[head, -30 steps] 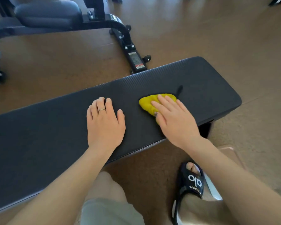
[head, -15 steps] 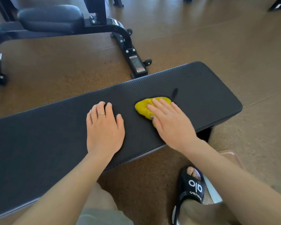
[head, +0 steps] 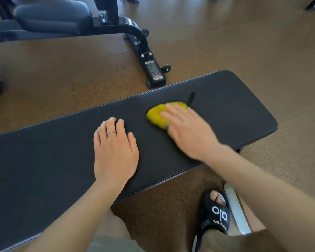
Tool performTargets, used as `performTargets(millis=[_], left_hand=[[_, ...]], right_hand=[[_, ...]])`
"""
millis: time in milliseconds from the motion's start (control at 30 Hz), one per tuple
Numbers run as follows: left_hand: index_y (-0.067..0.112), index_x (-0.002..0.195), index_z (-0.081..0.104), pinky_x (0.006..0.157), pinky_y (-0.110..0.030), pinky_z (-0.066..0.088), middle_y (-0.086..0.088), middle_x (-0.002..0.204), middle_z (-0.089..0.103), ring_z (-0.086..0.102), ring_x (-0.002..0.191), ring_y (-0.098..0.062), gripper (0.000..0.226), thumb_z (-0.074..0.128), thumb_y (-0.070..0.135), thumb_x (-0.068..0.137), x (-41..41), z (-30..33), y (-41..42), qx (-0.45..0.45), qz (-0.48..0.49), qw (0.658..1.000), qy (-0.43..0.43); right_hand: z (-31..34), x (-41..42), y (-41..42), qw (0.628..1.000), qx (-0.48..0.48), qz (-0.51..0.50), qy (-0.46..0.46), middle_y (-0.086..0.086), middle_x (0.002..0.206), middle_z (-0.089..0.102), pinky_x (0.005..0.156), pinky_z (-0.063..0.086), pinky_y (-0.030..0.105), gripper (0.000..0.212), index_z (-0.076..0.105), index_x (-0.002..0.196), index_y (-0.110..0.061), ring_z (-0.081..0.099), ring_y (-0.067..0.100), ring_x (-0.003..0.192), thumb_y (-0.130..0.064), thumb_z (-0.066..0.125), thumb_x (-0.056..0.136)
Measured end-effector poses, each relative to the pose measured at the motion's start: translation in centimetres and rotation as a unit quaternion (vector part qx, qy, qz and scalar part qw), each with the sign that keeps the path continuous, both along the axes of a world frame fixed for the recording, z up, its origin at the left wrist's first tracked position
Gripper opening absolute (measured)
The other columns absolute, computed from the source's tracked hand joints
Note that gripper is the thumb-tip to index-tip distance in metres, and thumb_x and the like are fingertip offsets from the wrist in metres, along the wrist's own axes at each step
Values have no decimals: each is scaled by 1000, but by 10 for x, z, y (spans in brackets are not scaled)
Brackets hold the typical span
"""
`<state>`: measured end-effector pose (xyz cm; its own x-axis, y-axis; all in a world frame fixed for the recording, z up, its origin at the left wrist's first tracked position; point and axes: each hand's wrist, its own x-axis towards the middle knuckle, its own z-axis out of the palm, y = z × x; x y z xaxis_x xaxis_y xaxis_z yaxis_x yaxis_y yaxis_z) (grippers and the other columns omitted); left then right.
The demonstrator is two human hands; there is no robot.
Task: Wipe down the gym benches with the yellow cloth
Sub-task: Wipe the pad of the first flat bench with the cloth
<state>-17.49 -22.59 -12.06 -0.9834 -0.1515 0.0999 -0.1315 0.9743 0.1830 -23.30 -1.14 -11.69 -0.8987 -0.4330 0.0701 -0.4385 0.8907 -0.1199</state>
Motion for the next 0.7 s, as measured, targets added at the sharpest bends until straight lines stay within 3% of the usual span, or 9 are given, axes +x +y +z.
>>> performTargets(millis=[100, 167, 333, 433, 500, 633, 700], left_hand=[[8, 142, 46, 120, -50, 30, -12, 148, 43, 36, 141, -32, 46, 35, 32, 105, 0, 0, 1, 3, 5, 1000, 0], [7, 142, 46, 119, -50, 30, -13, 148, 43, 37, 141, -33, 45, 36, 31, 105, -1, 0, 2, -3, 3, 1000, 2], [6, 144, 44, 119, -50, 30, -14, 149, 42, 36, 142, -33, 46, 34, 30, 106, -2, -1, 1, -12, 2, 1000, -2], [6, 143, 46, 119, -50, 30, -14, 149, 43, 37, 141, -33, 50, 28, 33, 104, -1, -1, 1, -12, 6, 1000, 3], [6, 142, 46, 120, -50, 30, -13, 148, 42, 37, 141, -32, 52, 27, 35, 103, -2, -1, 1, -7, 2, 1000, 4], [6, 143, 45, 121, -50, 29, -13, 149, 42, 36, 142, -32, 50, 27, 33, 105, 0, 1, 4, -4, 4, 1000, 7], [6, 144, 44, 121, -50, 29, -13, 150, 42, 36, 143, -32, 47, 30, 30, 106, 0, 1, 5, -2, 9, 1000, 0]], right_hand=[[0, -56, -4, 991, -21, -131, -11, 2, 165, 30, 124, 15, 45, 51, 38, 155, -23, 24, 25, 153, -37, 28, 108], [-5, -53, -36, 987, -24, -159, 5, 3, 166, 29, 125, 12, 47, 53, 36, 156, -21, 22, 26, 154, -37, 29, 107], [-2, -20, -76, 999, -51, 9, -2, -2, 163, 34, 126, 15, 45, 51, 41, 154, -25, 25, 22, 153, -39, 30, 107], [-2, -56, -42, 999, -35, 37, 18, 2, 156, 47, 119, 30, 48, 50, 54, 145, -26, 40, 25, 146, -41, 33, 102], [-3, -91, 6, 997, -41, -32, 63, 8, 149, 54, 113, 36, 50, 49, 61, 137, -23, 48, 31, 138, -39, 34, 100], [1, -112, 58, 970, -55, -238, 7, 6, 161, 38, 123, 19, 48, 50, 50, 147, -25, 30, 29, 149, -39, 27, 105], [1, -99, 23, 973, -48, -223, 44, 10, 147, 53, 113, 31, 50, 48, 58, 135, -19, 44, 36, 136, -35, 27, 102]])
